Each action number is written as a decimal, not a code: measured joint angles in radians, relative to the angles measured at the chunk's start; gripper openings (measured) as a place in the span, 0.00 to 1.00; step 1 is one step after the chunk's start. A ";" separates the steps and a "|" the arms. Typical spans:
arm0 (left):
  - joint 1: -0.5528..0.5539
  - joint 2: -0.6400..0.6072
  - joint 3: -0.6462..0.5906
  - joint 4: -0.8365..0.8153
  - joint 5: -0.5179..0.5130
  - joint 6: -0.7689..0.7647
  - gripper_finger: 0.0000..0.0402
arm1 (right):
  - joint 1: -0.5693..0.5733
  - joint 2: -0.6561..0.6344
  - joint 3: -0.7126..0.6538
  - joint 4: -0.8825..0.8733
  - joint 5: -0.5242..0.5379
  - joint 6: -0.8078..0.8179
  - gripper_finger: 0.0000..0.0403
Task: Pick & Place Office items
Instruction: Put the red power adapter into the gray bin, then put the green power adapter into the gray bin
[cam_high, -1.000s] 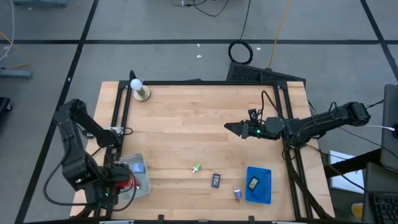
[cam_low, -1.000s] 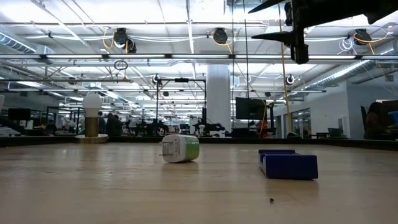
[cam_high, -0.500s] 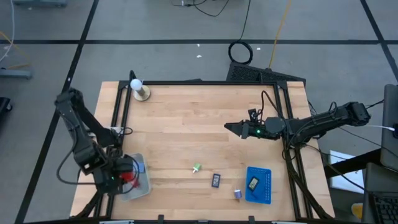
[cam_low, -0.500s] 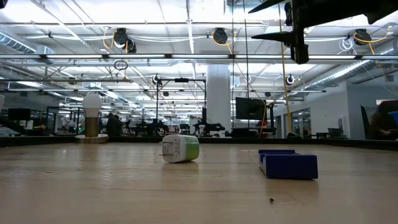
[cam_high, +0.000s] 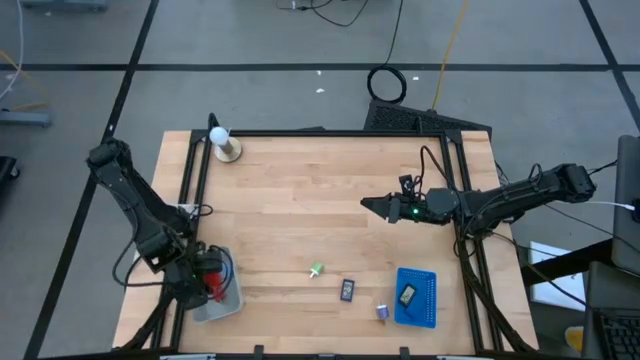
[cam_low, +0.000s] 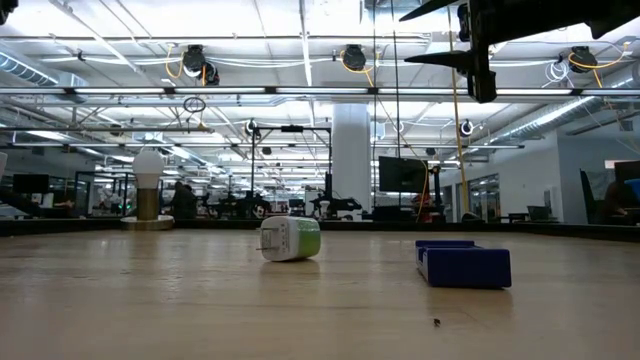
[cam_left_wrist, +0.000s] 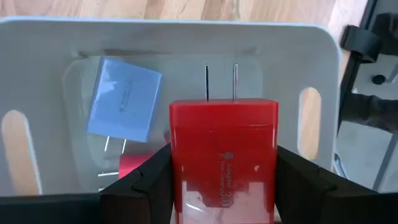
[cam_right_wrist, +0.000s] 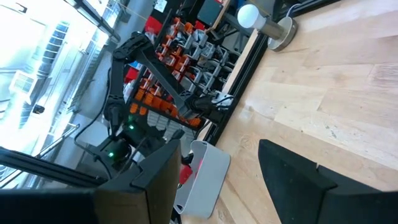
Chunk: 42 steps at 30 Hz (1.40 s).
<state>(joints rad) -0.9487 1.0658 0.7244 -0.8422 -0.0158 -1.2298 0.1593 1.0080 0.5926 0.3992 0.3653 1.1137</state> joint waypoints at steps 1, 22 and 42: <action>0.000 0.000 -0.010 0.013 0.000 -0.001 0.52 | 0.000 0.000 0.000 0.000 0.000 0.000 0.52; 0.000 0.000 -0.084 0.036 0.044 -0.032 0.63 | 0.000 0.000 0.000 0.000 0.000 0.000 0.52; 0.022 0.000 0.010 0.024 0.166 -0.205 0.91 | 0.000 0.000 0.000 0.000 -0.001 -0.009 0.52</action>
<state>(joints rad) -0.9265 1.0660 0.7345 -0.8180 0.1497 -1.4352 0.1591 1.0082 0.5926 0.3990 0.3645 1.1049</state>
